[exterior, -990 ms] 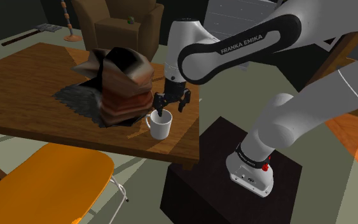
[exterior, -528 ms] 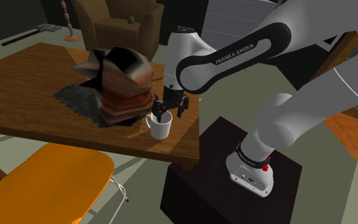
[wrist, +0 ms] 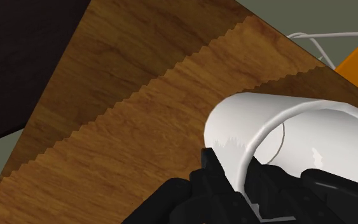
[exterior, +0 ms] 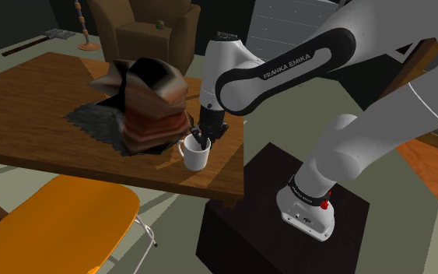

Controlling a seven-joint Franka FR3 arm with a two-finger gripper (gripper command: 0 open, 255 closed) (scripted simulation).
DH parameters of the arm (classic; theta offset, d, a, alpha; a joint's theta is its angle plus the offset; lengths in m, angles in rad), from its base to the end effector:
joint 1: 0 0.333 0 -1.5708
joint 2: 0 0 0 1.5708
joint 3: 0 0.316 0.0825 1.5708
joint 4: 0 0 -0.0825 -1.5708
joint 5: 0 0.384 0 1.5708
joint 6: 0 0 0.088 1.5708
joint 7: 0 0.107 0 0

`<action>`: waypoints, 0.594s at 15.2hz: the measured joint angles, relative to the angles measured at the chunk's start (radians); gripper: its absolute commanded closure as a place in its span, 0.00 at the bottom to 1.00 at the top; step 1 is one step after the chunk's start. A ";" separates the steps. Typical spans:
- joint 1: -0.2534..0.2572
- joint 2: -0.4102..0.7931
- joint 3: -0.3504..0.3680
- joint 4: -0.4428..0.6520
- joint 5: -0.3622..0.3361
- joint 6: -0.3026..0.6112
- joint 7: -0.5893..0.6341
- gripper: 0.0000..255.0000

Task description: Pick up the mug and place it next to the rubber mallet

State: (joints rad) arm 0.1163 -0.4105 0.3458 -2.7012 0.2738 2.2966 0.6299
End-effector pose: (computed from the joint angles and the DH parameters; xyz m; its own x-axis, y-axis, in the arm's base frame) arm 0.3432 0.1686 0.3493 0.9287 -0.3679 -0.0474 -0.3700 -0.9277 -0.0487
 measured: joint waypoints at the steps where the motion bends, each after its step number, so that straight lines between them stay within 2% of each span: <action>1: 0.000 0.000 0.000 0.000 0.000 0.000 0.000 1.00; 9: 0.000 -0.014 -0.004 0.007 -0.001 -0.020 -0.001 1.00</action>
State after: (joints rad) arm 0.1160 -0.4244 0.3416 -2.6945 0.2723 2.2761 0.6291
